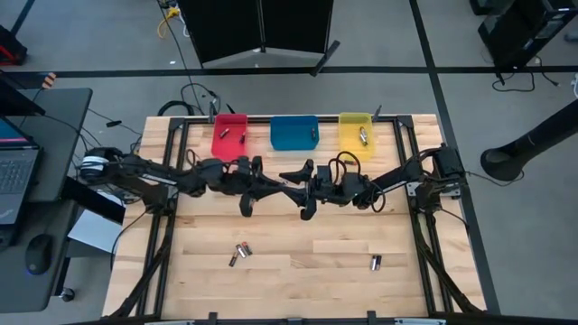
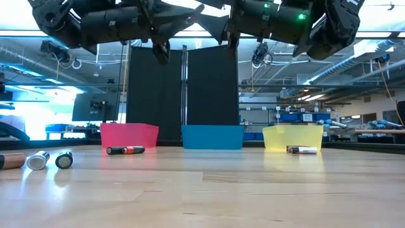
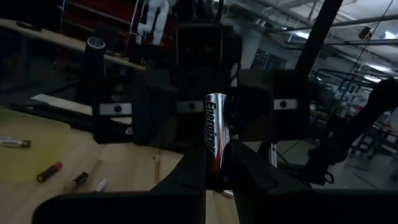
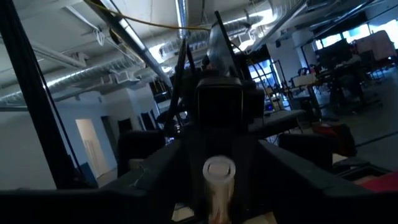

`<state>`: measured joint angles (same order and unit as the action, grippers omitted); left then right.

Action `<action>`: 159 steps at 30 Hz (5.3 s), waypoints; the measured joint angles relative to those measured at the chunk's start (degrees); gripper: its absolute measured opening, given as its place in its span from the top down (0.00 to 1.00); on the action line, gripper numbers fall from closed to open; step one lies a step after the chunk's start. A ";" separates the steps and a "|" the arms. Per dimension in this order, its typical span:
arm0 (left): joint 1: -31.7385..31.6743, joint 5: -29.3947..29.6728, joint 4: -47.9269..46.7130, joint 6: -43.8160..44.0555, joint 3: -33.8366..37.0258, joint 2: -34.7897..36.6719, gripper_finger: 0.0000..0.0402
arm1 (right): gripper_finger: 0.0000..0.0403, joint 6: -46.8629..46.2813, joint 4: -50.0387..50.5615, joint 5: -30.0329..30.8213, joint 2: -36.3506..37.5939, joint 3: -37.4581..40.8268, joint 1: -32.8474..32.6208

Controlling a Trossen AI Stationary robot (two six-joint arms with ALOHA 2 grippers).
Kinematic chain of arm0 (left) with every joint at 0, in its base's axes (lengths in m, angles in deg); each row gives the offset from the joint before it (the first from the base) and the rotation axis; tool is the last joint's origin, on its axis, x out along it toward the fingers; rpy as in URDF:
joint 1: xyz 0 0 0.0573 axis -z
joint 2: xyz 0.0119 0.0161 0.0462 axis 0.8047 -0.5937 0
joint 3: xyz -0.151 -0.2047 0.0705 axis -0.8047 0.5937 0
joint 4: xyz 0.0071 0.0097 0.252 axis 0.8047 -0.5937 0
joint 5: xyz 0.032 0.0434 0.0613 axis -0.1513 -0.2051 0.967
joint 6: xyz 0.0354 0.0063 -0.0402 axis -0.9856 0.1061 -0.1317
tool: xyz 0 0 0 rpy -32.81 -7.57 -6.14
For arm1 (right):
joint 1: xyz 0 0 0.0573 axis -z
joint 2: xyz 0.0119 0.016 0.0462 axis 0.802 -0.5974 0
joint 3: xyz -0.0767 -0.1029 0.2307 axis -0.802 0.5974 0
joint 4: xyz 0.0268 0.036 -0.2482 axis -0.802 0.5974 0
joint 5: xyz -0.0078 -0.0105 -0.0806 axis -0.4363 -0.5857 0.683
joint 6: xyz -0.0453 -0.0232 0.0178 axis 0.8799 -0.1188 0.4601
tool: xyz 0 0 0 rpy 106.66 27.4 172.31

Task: Sort batteries
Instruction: Put the silver battery into the yellow bin, then put the orange battery into the blue bin

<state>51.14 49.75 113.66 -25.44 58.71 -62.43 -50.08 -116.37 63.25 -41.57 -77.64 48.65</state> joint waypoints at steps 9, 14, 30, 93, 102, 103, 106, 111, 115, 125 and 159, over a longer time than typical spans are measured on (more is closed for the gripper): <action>-0.02 -0.16 1.64 -0.28 -0.68 -1.60 0.88 | 0.83 3.06 -1.42 -0.19 0.02 0.00 -0.22; -0.07 0.43 0.92 -1.60 -0.68 -1.55 0.88 | 0.85 4.82 -1.41 -0.16 0.02 0.02 -0.24; -0.17 6.91 -2.50 -11.20 -0.61 -1.64 0.65 | 0.85 6.77 1.80 -0.45 4.59 0.02 1.38; -2.51 11.88 -13.16 -16.83 -0.61 -1.16 0.64 | 0.66 2.83 85.52 -10.30 9.98 0.00 57.05; -2.51 11.88 -13.40 -16.83 -0.61 -1.16 0.64 | 0.54 6.55 88.90 -8.95 19.06 0.00 56.03; -2.51 11.88 -13.40 -16.83 -0.61 -1.16 0.64 | 0.55 7.35 90.41 -9.14 20.97 0.00 55.44; -2.51 11.88 -13.42 -16.83 -0.61 -1.16 0.64 | 0.63 10.07 96.94 -9.31 26.74 0.00 53.51; -2.51 11.88 -13.65 -16.83 -0.61 -1.16 0.64 | 0.87 12.11 104.94 -9.34 36.68 0.73 47.64; -2.51 11.88 -13.86 -16.83 -0.61 -1.16 0.64 | 0.97 9.34 105.01 -9.38 42.98 4.55 40.97; -2.51 12.11 -13.78 -16.83 -0.61 -1.16 0.64 | 0.98 0.98 96.02 -6.00 46.38 12.49 27.91; -2.82 11.64 -19.95 -14.01 -0.63 -1.14 0.84 | 0.97 1.62 90.80 5.40 40.92 21.72 18.77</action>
<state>48.32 61.38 93.71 -39.46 58.08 -63.56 -48.45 -25.57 68.65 -0.65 -55.93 67.42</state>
